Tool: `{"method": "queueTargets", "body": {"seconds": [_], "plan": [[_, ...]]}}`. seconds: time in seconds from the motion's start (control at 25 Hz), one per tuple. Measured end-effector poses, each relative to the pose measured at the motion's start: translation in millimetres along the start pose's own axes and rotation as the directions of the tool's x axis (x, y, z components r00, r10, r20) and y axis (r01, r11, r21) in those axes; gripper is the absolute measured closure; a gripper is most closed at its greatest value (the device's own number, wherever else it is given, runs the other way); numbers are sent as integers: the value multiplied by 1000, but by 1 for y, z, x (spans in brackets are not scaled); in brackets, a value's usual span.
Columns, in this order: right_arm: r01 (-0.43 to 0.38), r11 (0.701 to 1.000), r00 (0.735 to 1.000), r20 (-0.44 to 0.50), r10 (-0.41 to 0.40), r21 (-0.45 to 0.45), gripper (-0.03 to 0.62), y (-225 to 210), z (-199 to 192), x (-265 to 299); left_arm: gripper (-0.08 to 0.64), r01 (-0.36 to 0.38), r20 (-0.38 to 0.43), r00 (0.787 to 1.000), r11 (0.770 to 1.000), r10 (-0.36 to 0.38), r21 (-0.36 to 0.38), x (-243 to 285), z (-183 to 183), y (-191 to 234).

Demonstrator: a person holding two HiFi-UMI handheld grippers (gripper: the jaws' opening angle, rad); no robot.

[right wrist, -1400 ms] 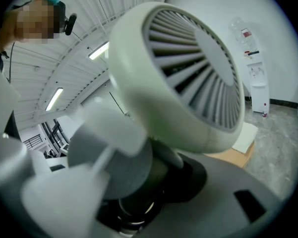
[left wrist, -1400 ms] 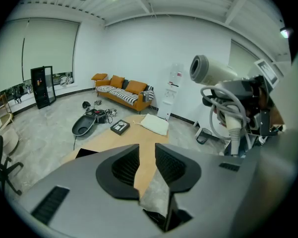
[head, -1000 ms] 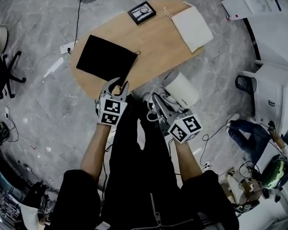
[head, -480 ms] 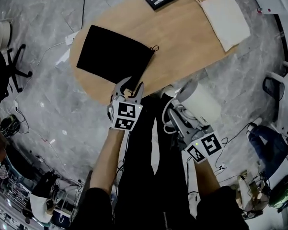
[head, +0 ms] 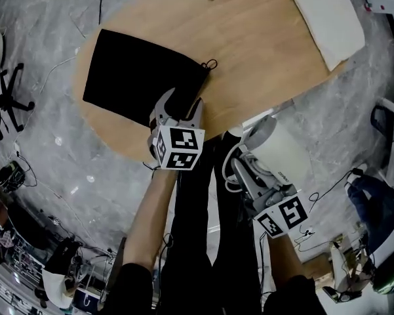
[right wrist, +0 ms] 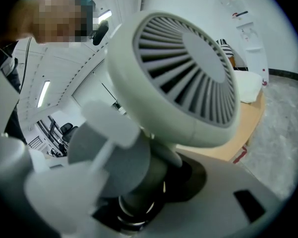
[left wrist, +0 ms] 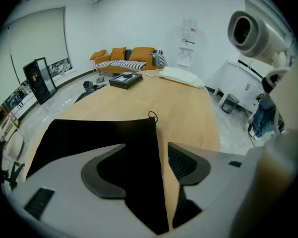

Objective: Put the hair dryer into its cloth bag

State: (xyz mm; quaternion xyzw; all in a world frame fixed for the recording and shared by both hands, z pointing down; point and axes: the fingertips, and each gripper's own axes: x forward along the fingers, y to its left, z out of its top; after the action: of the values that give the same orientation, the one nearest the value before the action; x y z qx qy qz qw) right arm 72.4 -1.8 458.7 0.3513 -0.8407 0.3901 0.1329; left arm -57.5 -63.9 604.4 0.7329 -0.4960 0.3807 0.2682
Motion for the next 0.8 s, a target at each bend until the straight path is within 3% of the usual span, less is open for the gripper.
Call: {"method": "queueTargets", "body": {"seconds": [0.28, 0.64, 0.8], "plan": [[8, 1000, 1000, -6, -8, -1, 370, -13, -17, 7, 291, -85, 63, 995, 989, 78, 119, 26, 27, 2], [24, 1000, 999, -42, -23, 20, 370, -20, -38, -4, 338, -149, 55, 988, 988, 146, 45, 29, 22, 22], [17, 1000, 999, -46, -15, 25, 370, -19, -40, -1, 339, -142, 18, 990, 988, 141, 68, 22, 3, 23]]}}
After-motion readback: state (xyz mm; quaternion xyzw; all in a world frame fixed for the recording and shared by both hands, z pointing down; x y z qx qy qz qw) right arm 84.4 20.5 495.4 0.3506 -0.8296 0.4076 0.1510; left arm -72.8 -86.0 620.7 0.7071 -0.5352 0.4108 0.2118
